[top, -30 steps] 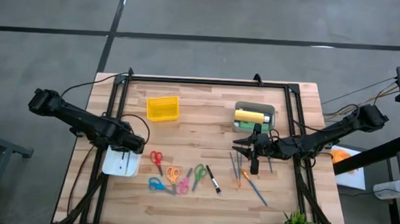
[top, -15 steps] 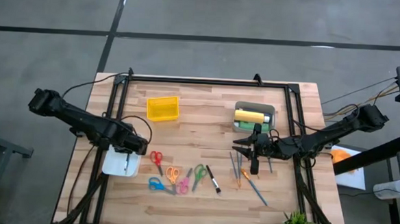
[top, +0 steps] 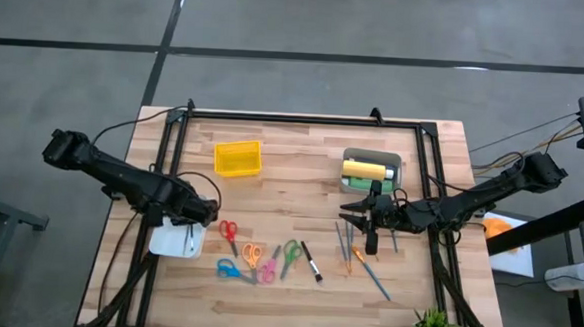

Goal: Pick & Place Paint Supplies
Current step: Put the black eyeshadow brush into the white bin

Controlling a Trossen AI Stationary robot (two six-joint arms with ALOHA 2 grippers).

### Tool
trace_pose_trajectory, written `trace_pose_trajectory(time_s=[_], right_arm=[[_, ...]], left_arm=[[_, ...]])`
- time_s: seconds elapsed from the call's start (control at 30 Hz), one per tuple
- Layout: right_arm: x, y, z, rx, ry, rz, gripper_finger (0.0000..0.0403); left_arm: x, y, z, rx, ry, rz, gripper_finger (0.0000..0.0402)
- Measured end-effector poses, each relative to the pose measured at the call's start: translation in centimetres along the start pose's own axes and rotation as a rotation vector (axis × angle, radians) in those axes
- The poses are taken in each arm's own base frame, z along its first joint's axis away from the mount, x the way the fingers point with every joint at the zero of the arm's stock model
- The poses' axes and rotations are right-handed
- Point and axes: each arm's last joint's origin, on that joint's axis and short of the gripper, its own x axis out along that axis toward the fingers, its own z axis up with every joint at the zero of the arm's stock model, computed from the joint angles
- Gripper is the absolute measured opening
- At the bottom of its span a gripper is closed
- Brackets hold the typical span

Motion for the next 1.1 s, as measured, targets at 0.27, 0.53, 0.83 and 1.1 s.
trace_pose_trajectory(time_s=[0.27,0.53,0.83,1.1], right_arm=[[0.0,0.0,0.0,0.0,0.0,0.0,0.0102],[0.0,0.0,0.0,0.0,-0.001,0.0,0.0102],[0.0,0.0,0.0,0.0,0.0,0.0,0.0102],[0.0,0.0,0.0,0.0,0.0,0.0,0.0102]], left_arm=[[0.8,-0.1,-0.2,-0.049,0.001,0.024,0.0012],[3.2,0.0,-0.2,-0.046,0.031,0.054,0.0012],[4.7,0.5,0.1,-0.05,0.037,0.052,0.0012],[5.1,0.6,0.2,-0.048,0.039,0.048,0.0012]])
